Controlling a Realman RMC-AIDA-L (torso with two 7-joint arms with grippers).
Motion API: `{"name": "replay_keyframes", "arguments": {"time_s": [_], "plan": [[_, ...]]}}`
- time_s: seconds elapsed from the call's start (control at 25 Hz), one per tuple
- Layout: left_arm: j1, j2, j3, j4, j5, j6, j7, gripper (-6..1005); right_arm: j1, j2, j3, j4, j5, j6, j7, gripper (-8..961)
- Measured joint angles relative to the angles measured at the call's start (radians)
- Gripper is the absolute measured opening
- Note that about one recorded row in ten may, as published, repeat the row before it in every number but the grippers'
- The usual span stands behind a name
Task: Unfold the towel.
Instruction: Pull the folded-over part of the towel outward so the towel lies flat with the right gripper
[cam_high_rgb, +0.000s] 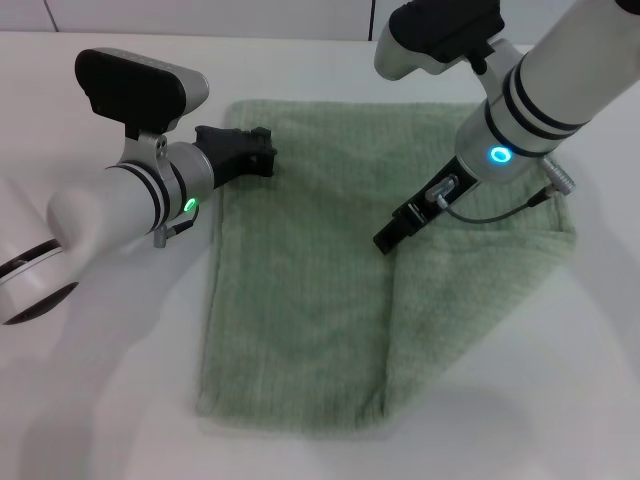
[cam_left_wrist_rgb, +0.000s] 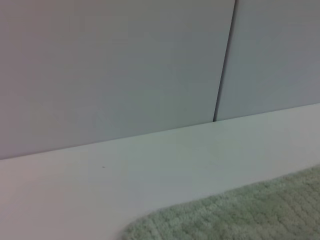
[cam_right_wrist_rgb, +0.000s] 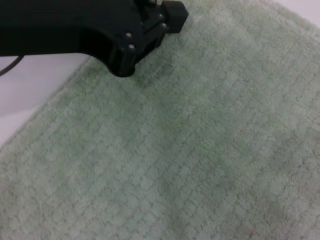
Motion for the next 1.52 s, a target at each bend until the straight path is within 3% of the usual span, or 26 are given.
{"name": "replay_keyframes", "arguments": {"time_s": [0.36,0.56,1.0,1.24,1.44,1.52], "plan": [[0.002,0.001,0.000,0.002,0.000,0.000,0.000,52,0.027,0.002,-0.001,0.044,0.000,-0.010,-0.001,799],[0.003,0.001,0.000,0.003,0.000,0.000,0.000,53,0.033,0.002,-0.004,0.045,0.000,-0.014,-0.003,628],[0.003,0.002,0.000,0.003,0.000,0.000,0.000,55,0.043,0.004,-0.010,0.068,0.000,-0.014,-0.008,404],[0.003,0.002,0.000,0.003,0.000,0.000,0.000,57,0.047,0.004,-0.011,0.072,-0.001,-0.014,-0.008,376],[0.002,0.003,0.000,0.003,0.000,0.000,0.000,58,0.049,0.004,-0.011,0.072,-0.006,-0.013,-0.011,279],[0.002,0.003,-0.001,0.003,0.000,0.000,0.000,59,0.049,0.003,-0.012,0.072,-0.009,-0.010,-0.020,160]]}}
